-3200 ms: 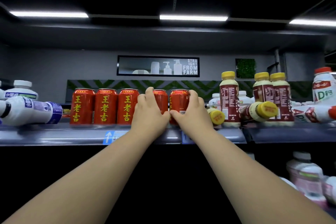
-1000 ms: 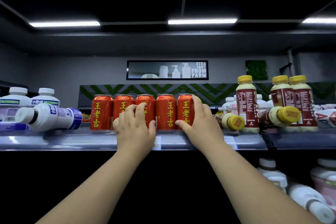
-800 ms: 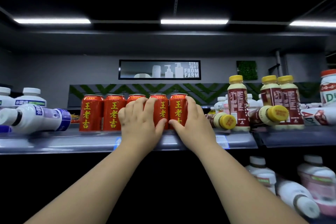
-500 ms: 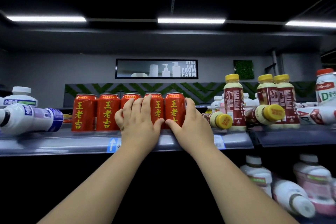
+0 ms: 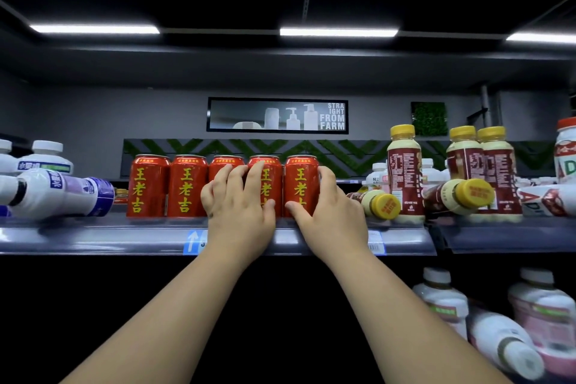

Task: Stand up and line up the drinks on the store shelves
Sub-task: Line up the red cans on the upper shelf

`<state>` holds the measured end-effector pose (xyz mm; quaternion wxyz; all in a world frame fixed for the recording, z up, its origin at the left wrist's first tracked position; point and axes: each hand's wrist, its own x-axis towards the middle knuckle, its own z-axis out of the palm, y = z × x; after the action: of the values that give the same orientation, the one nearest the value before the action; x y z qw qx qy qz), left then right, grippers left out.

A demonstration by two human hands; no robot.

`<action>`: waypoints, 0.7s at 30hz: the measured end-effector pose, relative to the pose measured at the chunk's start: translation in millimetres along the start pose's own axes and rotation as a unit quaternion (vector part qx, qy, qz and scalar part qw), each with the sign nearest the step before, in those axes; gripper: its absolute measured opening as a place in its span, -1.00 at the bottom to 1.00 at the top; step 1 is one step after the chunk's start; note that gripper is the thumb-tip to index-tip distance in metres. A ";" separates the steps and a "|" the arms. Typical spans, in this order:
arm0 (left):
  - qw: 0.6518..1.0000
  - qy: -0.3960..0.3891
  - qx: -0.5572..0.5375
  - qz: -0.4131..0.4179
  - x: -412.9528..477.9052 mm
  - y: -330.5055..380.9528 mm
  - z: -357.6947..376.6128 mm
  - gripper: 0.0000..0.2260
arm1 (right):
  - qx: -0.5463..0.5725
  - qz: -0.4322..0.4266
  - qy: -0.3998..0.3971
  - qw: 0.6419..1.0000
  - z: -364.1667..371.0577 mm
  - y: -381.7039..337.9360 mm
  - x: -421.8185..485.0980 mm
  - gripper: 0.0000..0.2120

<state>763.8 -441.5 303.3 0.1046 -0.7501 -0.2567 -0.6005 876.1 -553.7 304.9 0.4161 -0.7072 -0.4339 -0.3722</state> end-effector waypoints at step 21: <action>0.994 -0.014 0.098 0.049 -29.7 -140.2 -120.9 -0.41 | 0.110 -0.205 -0.018 0.972 41.1 -140.4 -46.7 -0.35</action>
<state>585.4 -386.8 284.8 0.2034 -0.7562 -0.2783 -0.5561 737.1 -491.5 285.2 0.3983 -0.5594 -0.6157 -0.3865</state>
